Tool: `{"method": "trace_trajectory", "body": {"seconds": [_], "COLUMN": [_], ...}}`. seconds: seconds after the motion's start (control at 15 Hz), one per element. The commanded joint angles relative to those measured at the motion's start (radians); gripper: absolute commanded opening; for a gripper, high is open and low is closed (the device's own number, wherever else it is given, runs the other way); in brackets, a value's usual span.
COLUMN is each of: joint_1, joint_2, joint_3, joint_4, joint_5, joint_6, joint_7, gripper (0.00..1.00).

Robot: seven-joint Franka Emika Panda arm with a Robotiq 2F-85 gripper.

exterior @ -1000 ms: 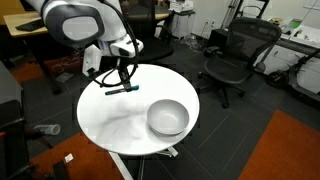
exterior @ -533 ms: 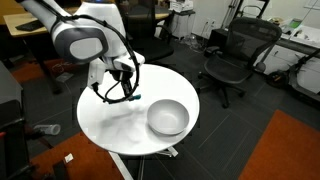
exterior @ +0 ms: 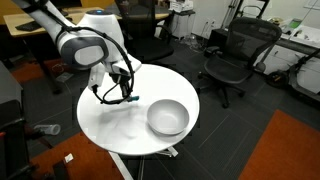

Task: Move the marker from the grey bowl to the table

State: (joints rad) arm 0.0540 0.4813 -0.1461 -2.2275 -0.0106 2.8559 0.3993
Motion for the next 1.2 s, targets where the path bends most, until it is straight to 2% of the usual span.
{"method": "trace_trajectory", "body": {"seconds": [0.0,0.33,0.47,0.8,1.13], "joint_1": [0.067,0.138,0.167,0.201,0.146], "joint_2": [0.030,0.017,-0.018,-0.138,-0.290], "joint_3": [-0.040,-0.091,-0.120,-0.149,-0.131], "joint_4": [0.008,-0.008,-0.023,-0.058,-0.070], "joint_5": [0.016,0.005,-0.005,-0.033,-0.109], "joint_6": [0.034,0.053,0.047,-0.006,-0.130], "joint_7": [0.055,0.111,0.119,0.104,0.055], "gripper": [0.51,0.88,1.00,1.00,1.00]}}
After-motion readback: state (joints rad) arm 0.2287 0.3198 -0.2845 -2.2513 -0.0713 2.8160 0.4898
